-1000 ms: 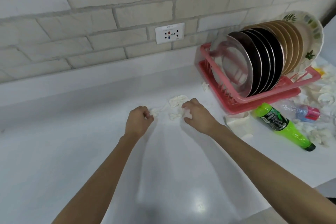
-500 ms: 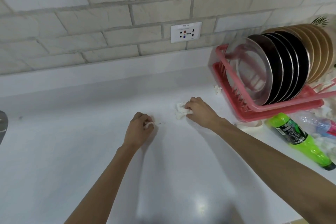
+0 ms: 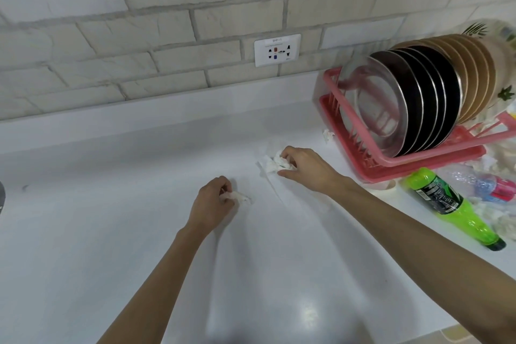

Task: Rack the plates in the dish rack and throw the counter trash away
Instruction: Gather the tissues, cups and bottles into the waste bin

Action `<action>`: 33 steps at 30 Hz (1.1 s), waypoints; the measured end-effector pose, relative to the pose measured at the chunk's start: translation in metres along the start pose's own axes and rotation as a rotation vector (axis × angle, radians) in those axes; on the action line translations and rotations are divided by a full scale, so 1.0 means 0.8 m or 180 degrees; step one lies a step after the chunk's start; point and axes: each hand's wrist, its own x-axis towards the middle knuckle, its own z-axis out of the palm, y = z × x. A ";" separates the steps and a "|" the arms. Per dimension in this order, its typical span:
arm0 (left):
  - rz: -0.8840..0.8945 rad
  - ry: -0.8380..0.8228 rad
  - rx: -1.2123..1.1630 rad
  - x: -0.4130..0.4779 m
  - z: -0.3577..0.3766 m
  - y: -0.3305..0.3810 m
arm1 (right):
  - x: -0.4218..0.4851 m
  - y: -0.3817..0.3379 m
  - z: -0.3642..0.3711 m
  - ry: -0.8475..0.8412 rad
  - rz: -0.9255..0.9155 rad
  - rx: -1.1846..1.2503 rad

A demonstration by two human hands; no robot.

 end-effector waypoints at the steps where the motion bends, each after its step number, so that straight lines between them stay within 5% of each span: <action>1: 0.0047 0.0011 -0.0085 -0.001 0.000 -0.001 | -0.001 0.001 0.000 -0.0020 0.0047 0.0003; 10: 0.0046 0.0187 -0.0636 -0.008 0.002 0.000 | 0.002 -0.004 -0.016 0.0177 0.0218 0.0031; 20: -0.0608 0.0240 -0.1528 -0.015 0.005 0.023 | -0.005 -0.020 -0.026 0.0832 0.0614 0.1334; 25: -0.0570 -0.0308 -0.1498 -0.014 0.008 0.022 | -0.024 -0.022 -0.010 0.0493 0.0965 0.1663; 33: -0.0563 -0.0257 -0.1876 -0.036 0.012 0.040 | -0.060 -0.018 0.022 0.0077 0.1105 0.2234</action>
